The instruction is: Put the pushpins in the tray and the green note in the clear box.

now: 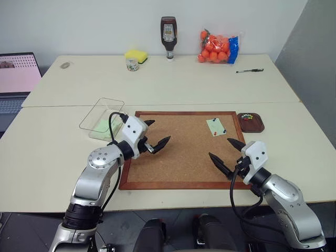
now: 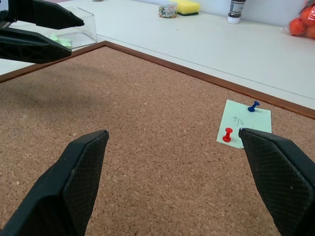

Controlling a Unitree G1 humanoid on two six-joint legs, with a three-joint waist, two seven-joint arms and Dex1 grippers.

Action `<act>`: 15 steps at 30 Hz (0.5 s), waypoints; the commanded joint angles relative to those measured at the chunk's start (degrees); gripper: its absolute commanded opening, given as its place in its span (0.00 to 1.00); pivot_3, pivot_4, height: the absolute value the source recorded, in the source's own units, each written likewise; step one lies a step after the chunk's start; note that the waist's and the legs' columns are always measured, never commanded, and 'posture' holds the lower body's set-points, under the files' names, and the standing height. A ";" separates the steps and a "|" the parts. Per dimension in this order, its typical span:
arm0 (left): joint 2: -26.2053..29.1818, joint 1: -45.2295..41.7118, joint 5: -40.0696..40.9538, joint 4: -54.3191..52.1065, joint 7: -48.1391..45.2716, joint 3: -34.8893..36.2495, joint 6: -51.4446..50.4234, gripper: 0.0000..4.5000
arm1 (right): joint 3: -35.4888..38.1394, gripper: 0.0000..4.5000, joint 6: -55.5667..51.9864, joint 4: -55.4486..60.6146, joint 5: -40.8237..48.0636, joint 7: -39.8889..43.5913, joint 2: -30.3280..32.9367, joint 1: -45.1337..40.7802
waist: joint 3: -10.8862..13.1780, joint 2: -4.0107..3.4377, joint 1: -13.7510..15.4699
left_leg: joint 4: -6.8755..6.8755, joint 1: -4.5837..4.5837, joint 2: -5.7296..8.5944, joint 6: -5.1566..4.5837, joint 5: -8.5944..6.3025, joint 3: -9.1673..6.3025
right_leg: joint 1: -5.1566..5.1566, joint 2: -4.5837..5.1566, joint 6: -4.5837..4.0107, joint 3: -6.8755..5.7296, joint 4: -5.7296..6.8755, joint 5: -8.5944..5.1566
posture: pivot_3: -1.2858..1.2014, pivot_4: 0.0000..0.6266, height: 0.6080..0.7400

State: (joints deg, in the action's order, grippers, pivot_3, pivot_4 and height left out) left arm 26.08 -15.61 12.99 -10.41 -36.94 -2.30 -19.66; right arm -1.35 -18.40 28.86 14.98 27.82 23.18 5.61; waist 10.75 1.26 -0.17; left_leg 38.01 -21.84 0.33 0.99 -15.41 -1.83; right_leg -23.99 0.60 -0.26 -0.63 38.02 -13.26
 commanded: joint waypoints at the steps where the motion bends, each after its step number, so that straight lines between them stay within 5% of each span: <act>1: -0.58 -1.04 0.76 -2.10 0.29 0.71 1.13 1.00 | 0.08 1.00 0.61 1.21 0.43 0.05 -0.30 -0.61 | 0.00 0.00 0.00 | 0.00 0.00 0.00 0.00 0.00 0.00 | 0.00 0.00 0.00 0.00 0.00 0.00 | 0.52 0.24 1.00; 15: -0.17 -1.91 0.01 -1.32 0.13 0.36 0.32 1.00 | -0.11 1.00 0.41 1.73 0.27 0.12 -0.34 0.13 | 0.00 0.00 0.01 | 0.00 0.00 0.00 0.00 0.00 0.01 | 0.00 0.00 0.00 0.01 0.00 0.00 | 0.52 0.24 1.00</act>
State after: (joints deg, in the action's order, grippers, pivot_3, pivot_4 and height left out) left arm 25.47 -16.50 12.96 -10.41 -36.79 -2.21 -19.62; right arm -1.45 -18.40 28.86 14.78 27.84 22.97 5.73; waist 10.75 1.26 -0.16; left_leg 38.01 -21.84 0.33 0.99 -15.41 -1.82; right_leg -23.99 0.60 -0.26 -0.62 38.02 -13.25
